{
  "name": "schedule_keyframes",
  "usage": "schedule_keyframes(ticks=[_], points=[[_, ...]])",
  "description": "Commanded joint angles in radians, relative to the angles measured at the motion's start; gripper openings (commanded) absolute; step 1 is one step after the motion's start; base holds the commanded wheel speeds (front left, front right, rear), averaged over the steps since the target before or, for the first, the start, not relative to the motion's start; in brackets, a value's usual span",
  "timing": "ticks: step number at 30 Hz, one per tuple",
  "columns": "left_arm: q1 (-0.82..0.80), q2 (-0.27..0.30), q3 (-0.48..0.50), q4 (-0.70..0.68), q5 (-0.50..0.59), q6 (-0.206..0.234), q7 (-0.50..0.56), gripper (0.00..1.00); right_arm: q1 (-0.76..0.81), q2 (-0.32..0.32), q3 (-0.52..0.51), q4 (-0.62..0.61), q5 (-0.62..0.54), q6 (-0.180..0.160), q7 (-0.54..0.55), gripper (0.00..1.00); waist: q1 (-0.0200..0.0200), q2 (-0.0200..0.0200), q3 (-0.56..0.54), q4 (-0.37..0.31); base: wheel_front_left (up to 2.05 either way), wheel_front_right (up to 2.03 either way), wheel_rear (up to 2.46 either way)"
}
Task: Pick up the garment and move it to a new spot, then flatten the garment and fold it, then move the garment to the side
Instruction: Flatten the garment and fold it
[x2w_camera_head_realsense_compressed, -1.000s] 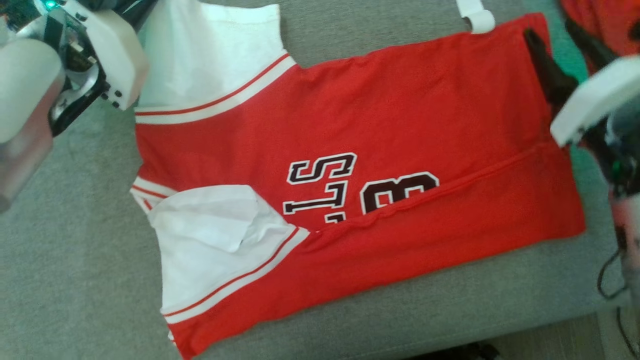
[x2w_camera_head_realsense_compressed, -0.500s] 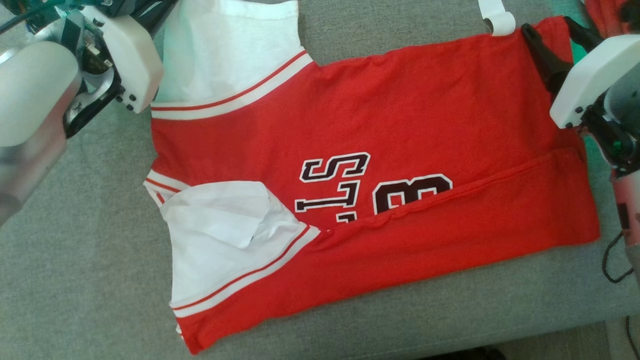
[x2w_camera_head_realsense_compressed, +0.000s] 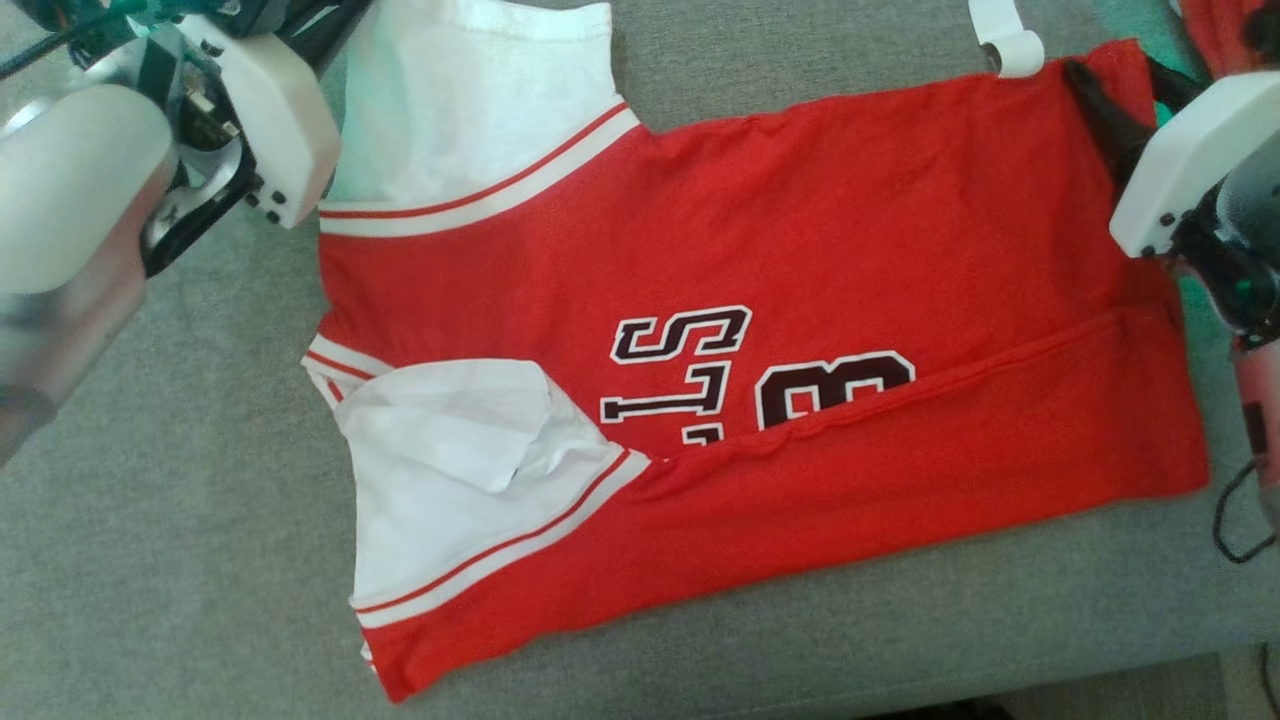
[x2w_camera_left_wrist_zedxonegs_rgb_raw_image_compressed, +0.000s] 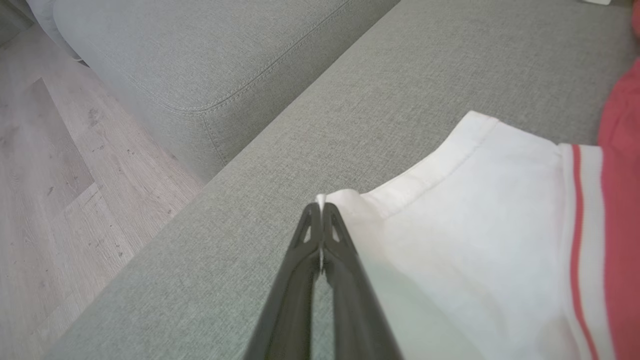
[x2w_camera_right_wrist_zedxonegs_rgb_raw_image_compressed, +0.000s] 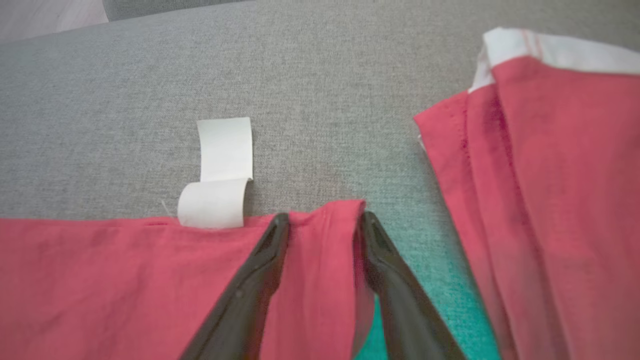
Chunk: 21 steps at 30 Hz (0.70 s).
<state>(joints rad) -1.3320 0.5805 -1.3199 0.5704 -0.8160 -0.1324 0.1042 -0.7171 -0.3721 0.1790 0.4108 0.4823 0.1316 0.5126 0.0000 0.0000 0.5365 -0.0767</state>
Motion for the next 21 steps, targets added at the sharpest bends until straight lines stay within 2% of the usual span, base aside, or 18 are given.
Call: schedule_keyframes(ticks=[1,4,13,21], points=[[-0.046,0.022,0.040,-0.015,0.007,0.002,-0.003,0.00,-0.025,-0.023,0.002,-0.024,-0.010,-0.001,0.009,0.43,0.0000,0.0000,0.000,0.004,0.00,0.00,0.00],[-0.044,0.019,0.040,-0.013,0.009,0.002,-0.008,0.00,-0.031,-0.028,0.000,-0.018,-0.018,-0.001,0.004,0.00,0.0000,0.0000,-0.001,0.010,0.00,0.00,0.00],[-0.067,0.017,0.040,0.028,0.047,0.002,-0.124,0.00,-0.050,-0.021,-0.032,-0.007,-0.032,-0.001,-0.071,0.00,0.0000,0.0000,-0.012,0.024,0.00,0.00,0.00],[-0.136,-0.010,0.062,0.112,0.088,0.005,-0.318,0.00,-0.070,-0.017,-0.101,0.024,-0.044,-0.001,-0.187,0.00,0.0000,0.0000,-0.035,0.048,0.00,0.00,0.00]])
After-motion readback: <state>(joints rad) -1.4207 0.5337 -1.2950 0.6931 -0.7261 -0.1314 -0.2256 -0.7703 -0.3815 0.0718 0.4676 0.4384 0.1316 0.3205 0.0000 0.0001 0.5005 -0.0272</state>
